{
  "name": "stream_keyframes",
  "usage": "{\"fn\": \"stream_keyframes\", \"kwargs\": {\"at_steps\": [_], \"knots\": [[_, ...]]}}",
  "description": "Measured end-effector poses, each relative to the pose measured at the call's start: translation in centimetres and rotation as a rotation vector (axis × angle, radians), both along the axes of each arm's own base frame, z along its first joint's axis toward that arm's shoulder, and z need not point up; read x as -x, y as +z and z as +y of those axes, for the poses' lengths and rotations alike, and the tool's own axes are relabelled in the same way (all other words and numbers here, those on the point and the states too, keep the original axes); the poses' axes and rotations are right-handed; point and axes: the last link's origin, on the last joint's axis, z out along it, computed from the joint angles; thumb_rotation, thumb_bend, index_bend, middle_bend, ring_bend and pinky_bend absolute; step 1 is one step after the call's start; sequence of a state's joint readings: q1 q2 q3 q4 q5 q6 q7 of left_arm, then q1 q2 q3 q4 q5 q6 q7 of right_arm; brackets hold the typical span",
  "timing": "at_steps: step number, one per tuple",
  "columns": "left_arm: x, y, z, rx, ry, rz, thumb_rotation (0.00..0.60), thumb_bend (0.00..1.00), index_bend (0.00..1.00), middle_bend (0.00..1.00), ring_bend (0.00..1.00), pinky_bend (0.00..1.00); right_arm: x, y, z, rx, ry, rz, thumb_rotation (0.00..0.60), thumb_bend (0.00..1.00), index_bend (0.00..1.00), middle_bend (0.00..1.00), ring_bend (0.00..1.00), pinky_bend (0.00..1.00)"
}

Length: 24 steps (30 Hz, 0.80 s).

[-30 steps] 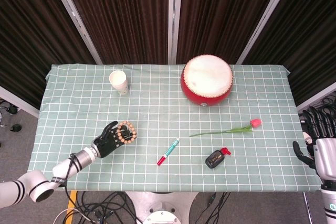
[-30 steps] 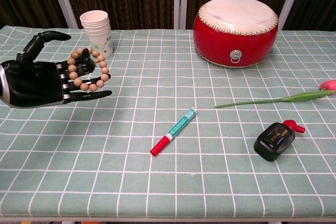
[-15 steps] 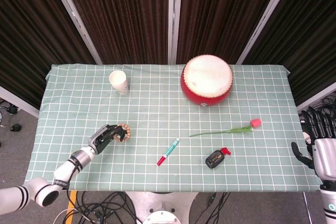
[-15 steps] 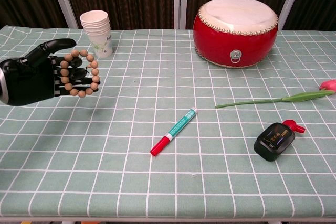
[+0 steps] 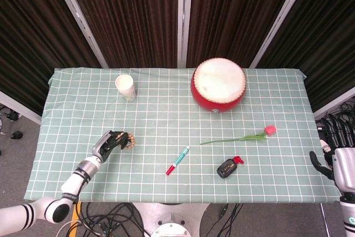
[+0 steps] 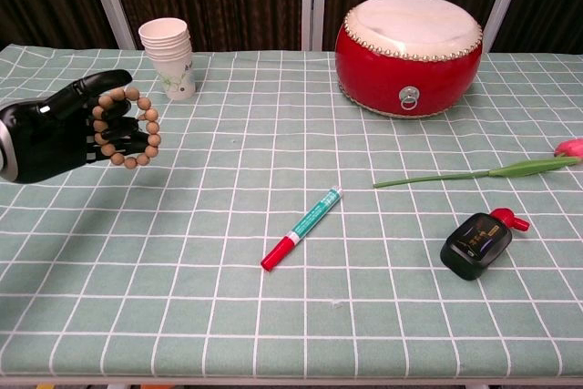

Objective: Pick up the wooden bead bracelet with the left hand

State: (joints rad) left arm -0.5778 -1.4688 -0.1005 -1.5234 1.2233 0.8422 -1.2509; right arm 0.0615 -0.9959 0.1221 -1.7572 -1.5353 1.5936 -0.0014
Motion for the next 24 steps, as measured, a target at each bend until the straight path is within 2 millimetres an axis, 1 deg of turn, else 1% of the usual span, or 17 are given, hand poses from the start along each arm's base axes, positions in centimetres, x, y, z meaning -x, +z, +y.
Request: {"fn": "stream_keyframes", "kwargs": {"at_steps": [3, 7, 11, 14, 24], "knots": [[0.01, -0.01, -0.04, 0.0, 0.007, -0.002, 0.296, 0.31, 0.78, 0.8, 0.42, 0.12, 0.07, -0.03, 0.05, 0.0, -0.001, -0.001, 0.6, 0.24, 0.0, 0.0, 0.0, 0.0], [0.06, -0.01, -0.08, 0.002, 0.012, -0.001, 0.314, 0.33, 0.79, 0.81, 0.42, 0.12, 0.13, -0.04, 0.09, 0.001, -0.002, -0.003, 0.6, 0.24, 0.0, 0.0, 0.0, 0.0], [0.11, -0.07, -0.11, 0.003, 0.017, 0.004, 0.402, 0.35, 0.8, 0.82, 0.43, 0.12, 0.14, -0.04, 0.1, 0.001, -0.001, -0.003, 0.6, 0.24, 0.0, 0.0, 0.0, 0.0], [0.17, -0.1, -0.09, 0.003, 0.023, 0.006, 0.43, 0.36, 0.81, 0.83, 0.44, 0.12, 0.14, 0.03, 0.12, 0.004, -0.001, -0.002, 0.6, 0.24, 0.0, 0.0, 0.0, 0.0], [0.36, -0.16, -0.17, 0.0, 0.04, 0.006, 0.44, 0.34, 0.82, 0.84, 0.45, 0.13, 0.11, 0.06, 0.23, 0.005, -0.002, -0.001, 0.6, 0.24, 0.0, 0.0, 0.0, 0.0]]}}
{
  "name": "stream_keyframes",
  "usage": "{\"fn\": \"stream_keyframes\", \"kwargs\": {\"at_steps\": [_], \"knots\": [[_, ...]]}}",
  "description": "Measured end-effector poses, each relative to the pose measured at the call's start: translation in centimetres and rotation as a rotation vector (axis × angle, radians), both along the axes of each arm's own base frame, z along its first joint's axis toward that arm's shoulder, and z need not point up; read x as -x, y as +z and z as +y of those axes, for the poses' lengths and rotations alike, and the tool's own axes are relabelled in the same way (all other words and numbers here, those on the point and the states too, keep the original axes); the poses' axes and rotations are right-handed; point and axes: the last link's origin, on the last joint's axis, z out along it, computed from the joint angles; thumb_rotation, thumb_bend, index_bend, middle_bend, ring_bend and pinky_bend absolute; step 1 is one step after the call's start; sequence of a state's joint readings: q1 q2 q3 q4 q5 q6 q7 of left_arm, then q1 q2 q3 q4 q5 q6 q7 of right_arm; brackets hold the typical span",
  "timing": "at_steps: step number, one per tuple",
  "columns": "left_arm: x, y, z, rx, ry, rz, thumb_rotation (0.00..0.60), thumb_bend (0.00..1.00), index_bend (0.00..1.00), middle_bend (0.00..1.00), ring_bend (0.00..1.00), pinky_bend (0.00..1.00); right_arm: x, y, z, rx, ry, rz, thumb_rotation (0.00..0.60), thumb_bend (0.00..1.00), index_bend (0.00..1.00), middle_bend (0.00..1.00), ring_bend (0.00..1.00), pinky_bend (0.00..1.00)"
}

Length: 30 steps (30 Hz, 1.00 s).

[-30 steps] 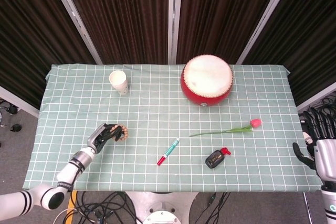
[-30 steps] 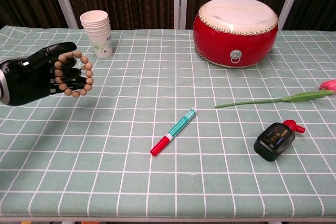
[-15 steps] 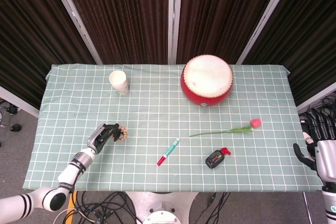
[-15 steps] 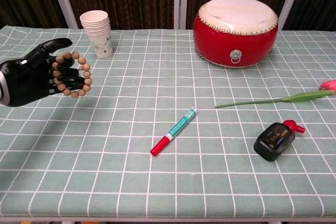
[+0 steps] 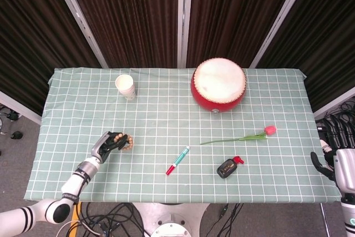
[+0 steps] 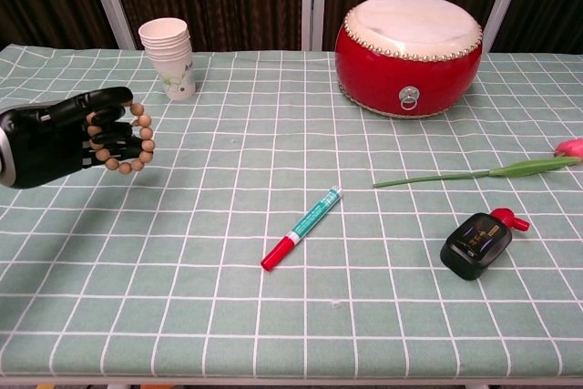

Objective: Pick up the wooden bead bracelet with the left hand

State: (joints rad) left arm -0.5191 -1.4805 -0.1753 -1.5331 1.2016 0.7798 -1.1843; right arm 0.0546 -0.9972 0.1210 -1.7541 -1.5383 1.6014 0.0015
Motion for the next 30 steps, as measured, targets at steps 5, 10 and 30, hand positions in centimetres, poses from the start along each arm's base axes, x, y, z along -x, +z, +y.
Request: {"fn": "stream_keyframes", "kwargs": {"at_steps": [5, 10, 30], "knots": [[0.05, -0.02, -0.02, -0.001, 0.004, 0.0, 0.374, 0.34, 0.82, 0.84, 0.45, 0.13, 0.02, -0.02, 0.05, 0.0, -0.001, 0.001, 0.6, 0.24, 0.0, 0.0, 0.0, 0.0], [0.06, -0.09, -0.09, -0.002, 0.004, 0.002, 0.293, 0.33, 0.82, 0.84, 0.45, 0.13, 0.06, -0.04, 0.06, -0.001, -0.003, 0.001, 0.6, 0.24, 0.0, 0.0, 0.0, 0.0], [0.05, -0.04, -0.1, -0.009, 0.003, 0.007, 0.343, 0.46, 0.83, 0.84, 0.45, 0.13, 0.07, 0.09, 0.21, 0.004, 0.0, 0.0, 0.6, 0.24, 0.0, 0.0, 0.0, 0.0]]}}
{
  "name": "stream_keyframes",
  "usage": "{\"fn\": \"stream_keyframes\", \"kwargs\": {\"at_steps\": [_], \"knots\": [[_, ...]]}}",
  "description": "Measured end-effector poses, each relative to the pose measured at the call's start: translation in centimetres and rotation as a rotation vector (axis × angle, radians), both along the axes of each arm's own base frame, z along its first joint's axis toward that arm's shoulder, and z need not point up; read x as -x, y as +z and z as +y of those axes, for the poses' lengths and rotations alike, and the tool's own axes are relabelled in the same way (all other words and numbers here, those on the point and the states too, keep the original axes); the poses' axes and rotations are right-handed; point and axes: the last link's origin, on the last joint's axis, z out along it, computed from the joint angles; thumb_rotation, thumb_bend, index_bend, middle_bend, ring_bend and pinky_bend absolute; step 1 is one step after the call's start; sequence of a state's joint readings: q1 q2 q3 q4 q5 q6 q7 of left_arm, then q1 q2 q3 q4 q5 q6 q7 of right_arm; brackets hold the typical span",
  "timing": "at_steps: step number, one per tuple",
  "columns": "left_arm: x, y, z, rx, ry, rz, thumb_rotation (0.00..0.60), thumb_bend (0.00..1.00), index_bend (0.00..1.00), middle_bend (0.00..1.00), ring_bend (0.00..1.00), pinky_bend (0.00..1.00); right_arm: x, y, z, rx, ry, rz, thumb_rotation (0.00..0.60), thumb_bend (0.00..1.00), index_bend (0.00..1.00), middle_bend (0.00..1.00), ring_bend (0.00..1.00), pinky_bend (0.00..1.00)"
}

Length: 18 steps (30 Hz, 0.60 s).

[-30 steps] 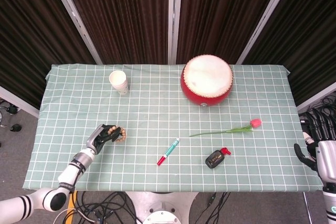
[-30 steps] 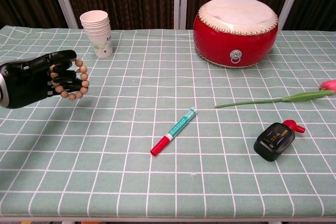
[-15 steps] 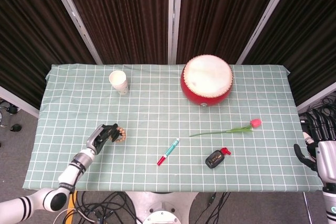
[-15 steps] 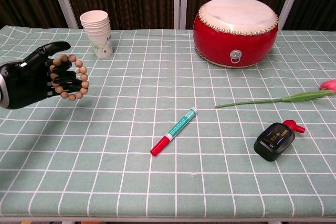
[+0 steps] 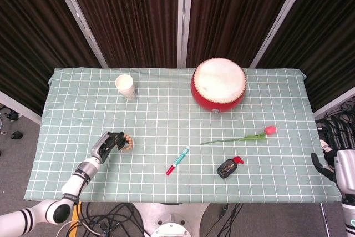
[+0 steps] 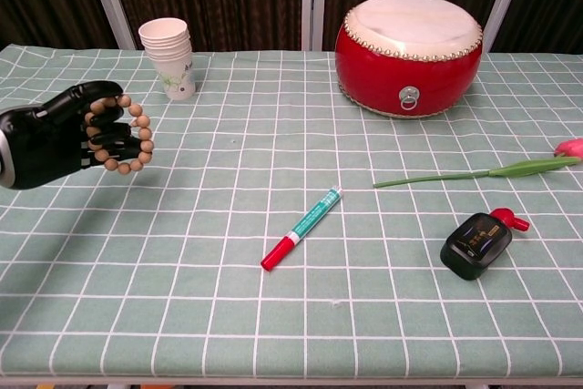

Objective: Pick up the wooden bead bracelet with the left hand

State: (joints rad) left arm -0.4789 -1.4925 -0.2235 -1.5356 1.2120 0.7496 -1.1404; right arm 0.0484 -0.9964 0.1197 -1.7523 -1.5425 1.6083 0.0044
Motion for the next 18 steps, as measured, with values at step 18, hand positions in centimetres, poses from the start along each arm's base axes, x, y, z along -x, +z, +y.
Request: {"fn": "stream_keyframes", "kwargs": {"at_steps": [18], "knots": [[-0.43, 0.38, -0.25, -0.02, -0.026, 0.004, 0.282, 0.61, 0.73, 0.76, 0.43, 0.15, -0.04, 0.04, -0.13, -0.003, 0.004, -0.004, 0.6, 0.23, 0.0, 0.0, 0.0, 0.0]]}}
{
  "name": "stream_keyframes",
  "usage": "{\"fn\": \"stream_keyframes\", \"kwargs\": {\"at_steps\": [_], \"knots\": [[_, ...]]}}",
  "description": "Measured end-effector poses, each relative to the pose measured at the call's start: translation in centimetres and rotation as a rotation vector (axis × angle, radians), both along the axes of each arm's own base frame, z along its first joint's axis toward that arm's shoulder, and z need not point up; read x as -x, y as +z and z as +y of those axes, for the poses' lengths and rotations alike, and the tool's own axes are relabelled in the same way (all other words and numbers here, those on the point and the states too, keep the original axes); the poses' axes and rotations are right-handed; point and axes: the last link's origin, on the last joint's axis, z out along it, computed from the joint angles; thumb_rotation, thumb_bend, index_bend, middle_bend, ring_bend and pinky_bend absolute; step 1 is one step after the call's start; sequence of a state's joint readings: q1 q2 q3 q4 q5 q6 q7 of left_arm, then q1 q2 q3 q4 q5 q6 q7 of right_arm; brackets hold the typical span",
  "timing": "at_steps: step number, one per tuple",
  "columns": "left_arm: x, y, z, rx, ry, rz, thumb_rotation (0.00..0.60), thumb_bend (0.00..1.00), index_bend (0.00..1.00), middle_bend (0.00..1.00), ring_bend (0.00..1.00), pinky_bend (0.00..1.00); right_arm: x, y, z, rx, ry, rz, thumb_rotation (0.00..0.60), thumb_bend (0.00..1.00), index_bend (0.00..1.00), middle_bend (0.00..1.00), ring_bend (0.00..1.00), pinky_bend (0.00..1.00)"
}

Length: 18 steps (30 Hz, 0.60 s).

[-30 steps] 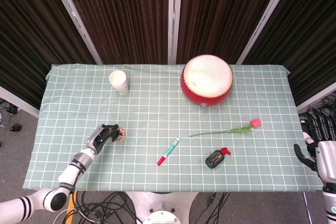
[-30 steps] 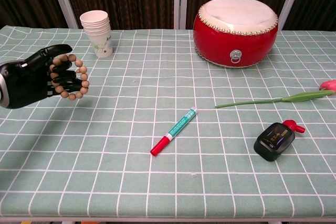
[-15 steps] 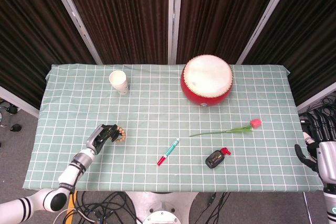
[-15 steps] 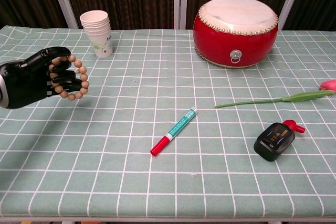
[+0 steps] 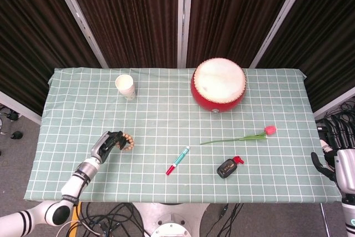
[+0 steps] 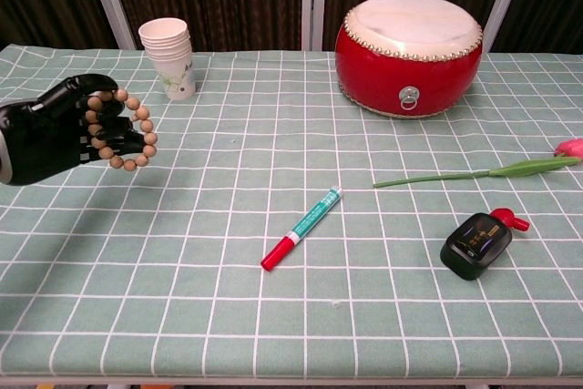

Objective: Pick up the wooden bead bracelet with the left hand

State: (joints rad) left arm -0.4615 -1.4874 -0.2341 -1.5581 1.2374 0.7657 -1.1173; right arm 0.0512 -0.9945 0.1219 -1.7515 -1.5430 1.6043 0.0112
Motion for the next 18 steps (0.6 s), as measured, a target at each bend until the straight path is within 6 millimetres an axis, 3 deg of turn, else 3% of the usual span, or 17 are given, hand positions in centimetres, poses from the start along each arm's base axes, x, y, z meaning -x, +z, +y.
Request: {"fn": "stream_keyframes", "kwargs": {"at_steps": [9, 18], "knots": [[-0.18, -0.17, -0.21, 0.0, -0.018, 0.0, 0.213, 0.7, 0.67, 0.69, 0.39, 0.14, 0.04, 0.06, -0.08, 0.001, -0.003, -0.001, 0.6, 0.23, 0.0, 0.0, 0.0, 0.0], [-0.33, -0.28, -0.4, -0.001, -0.04, 0.0, 0.194, 0.78, 0.61, 0.65, 0.36, 0.14, 0.06, 0.06, -0.18, 0.0, -0.007, -0.003, 0.6, 0.23, 0.0, 0.0, 0.0, 0.0]]}}
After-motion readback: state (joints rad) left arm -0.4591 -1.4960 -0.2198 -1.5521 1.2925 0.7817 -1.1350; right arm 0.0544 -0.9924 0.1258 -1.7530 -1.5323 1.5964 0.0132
